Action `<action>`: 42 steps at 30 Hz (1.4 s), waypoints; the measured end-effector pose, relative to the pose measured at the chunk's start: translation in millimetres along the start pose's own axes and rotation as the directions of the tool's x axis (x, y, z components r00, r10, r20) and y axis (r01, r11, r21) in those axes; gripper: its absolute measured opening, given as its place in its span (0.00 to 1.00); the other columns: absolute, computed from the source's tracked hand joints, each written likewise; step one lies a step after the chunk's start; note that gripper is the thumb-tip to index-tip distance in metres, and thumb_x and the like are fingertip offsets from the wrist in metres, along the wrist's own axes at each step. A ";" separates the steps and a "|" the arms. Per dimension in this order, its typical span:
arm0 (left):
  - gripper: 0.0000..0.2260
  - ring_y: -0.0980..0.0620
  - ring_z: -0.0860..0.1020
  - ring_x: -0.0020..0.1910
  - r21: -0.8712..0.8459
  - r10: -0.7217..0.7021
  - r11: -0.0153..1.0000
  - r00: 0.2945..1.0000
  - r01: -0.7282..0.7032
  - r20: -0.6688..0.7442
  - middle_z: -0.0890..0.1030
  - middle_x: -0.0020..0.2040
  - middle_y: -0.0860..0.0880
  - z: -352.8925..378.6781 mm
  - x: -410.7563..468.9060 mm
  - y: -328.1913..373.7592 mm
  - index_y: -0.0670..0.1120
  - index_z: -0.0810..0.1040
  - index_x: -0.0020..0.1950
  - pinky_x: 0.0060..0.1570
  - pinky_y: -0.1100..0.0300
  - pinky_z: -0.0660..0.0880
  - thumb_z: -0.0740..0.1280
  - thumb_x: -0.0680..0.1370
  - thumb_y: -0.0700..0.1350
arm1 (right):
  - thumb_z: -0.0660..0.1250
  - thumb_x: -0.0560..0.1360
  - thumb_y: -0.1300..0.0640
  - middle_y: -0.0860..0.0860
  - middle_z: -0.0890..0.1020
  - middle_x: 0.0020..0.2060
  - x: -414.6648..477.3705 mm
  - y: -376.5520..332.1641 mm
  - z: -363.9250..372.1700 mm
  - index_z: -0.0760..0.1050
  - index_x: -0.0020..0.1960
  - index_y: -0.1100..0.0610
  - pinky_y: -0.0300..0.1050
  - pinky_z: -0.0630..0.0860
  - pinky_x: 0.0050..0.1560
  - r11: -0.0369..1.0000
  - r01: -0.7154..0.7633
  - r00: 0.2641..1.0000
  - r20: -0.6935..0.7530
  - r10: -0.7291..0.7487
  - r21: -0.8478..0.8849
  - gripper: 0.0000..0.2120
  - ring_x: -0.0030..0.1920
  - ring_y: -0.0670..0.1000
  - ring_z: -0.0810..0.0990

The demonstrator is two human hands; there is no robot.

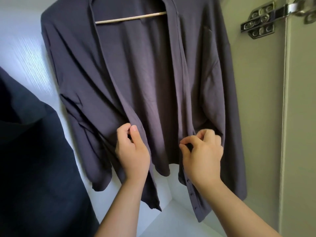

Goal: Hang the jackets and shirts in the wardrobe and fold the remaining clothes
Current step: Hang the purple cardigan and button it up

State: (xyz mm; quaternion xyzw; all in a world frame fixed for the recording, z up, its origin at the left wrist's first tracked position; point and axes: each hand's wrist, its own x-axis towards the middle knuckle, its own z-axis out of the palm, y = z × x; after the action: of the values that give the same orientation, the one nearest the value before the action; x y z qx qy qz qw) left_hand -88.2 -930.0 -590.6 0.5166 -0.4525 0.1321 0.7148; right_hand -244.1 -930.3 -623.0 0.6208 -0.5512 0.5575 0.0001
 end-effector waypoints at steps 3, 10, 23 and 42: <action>0.05 0.60 0.75 0.42 0.040 0.076 0.996 0.997 -0.077 0.021 0.77 0.49 0.53 -6.7 2.7 -1.0 0.45 0.81 0.49 0.46 0.75 0.67 0.67 0.82 0.44 | 0.72 0.76 0.59 0.51 0.72 0.44 3.1 -13.5 -3.3 0.84 0.46 0.56 0.54 0.74 0.42 0.981 0.166 0.986 0.005 -0.166 -0.104 0.03 0.45 0.55 0.70; 0.04 0.58 0.79 0.46 0.007 0.058 0.998 0.979 -0.060 0.195 0.82 0.48 0.52 -19.5 5.2 -4.6 0.43 0.86 0.48 0.46 0.72 0.72 0.71 0.79 0.41 | 0.69 0.78 0.60 0.44 0.82 0.37 12.8 -36.0 10.0 0.83 0.44 0.52 0.29 0.76 0.40 0.961 -0.093 0.975 0.220 0.035 0.259 0.07 0.39 0.44 0.81; 0.06 0.48 0.84 0.46 -0.077 -0.055 0.993 0.932 0.089 0.359 0.85 0.47 0.50 -20.0 4.6 -6.4 0.46 0.84 0.53 0.51 0.49 0.79 0.69 0.81 0.45 | 0.72 0.77 0.59 0.48 0.86 0.34 16.8 -54.8 9.3 0.85 0.43 0.52 0.47 0.85 0.48 0.728 -0.382 0.910 0.370 0.189 0.568 0.06 0.36 0.47 0.86; 0.08 0.56 0.85 0.42 -0.160 -0.056 0.977 0.896 0.140 0.440 0.86 0.41 0.59 -27.6 5.2 -2.0 0.66 0.82 0.47 0.48 0.47 0.83 0.67 0.77 0.51 | 0.70 0.77 0.57 0.39 0.85 0.34 11.1 -64.8 18.1 0.84 0.45 0.49 0.32 0.79 0.42 0.813 -0.207 0.966 0.246 0.082 0.544 0.05 0.38 0.39 0.84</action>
State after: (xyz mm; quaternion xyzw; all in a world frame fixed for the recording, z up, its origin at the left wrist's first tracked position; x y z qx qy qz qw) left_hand -69.9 -908.7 -589.3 0.4855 -0.5835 -0.0653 0.6477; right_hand -189.8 -923.5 -582.3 0.6044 -0.4038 0.6250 -0.2847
